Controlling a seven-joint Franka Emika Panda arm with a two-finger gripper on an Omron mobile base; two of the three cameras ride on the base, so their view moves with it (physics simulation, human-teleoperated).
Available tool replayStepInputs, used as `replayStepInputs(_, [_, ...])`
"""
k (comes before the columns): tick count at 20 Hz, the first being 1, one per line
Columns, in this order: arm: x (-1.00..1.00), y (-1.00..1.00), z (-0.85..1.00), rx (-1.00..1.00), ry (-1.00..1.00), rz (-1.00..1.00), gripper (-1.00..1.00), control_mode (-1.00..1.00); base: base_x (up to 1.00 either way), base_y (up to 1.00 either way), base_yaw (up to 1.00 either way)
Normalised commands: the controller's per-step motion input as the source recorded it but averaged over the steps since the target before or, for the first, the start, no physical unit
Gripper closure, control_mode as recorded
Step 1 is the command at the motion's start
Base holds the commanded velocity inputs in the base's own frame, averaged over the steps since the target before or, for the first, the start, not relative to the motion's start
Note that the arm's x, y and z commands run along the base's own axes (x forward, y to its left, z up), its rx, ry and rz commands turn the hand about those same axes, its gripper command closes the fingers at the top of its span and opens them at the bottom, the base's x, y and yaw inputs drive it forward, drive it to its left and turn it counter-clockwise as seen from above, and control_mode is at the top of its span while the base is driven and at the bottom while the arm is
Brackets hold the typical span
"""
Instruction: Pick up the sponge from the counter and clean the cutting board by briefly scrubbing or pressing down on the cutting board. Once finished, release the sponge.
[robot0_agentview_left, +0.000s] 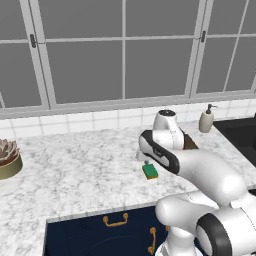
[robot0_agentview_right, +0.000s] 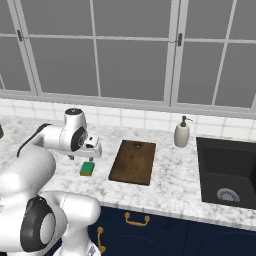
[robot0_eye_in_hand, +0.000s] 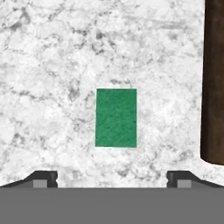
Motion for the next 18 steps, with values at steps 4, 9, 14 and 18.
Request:
replayStepInputs(4, [0.35, 0.00, -0.25, 0.00, 0.03, 0.00, -1.00, -1.00, 0.00, 0.00, 0.00])
replayStepInputs(9, [0.05, 0.00, -0.32, 0.00, 0.00, 0.00, -1.00, -1.00, 0.00, 0.00, 0.00])
replayStepInputs(14, [0.01, 0.00, -0.34, 0.00, 0.00, 0.00, -1.00, -1.00, 0.00, 0.00, 0.00])
replayStepInputs(18, [0.09, 0.00, -0.34, 0.00, 0.00, 0.00, -1.00, -1.00, 0.00, 0.00, 0.00])
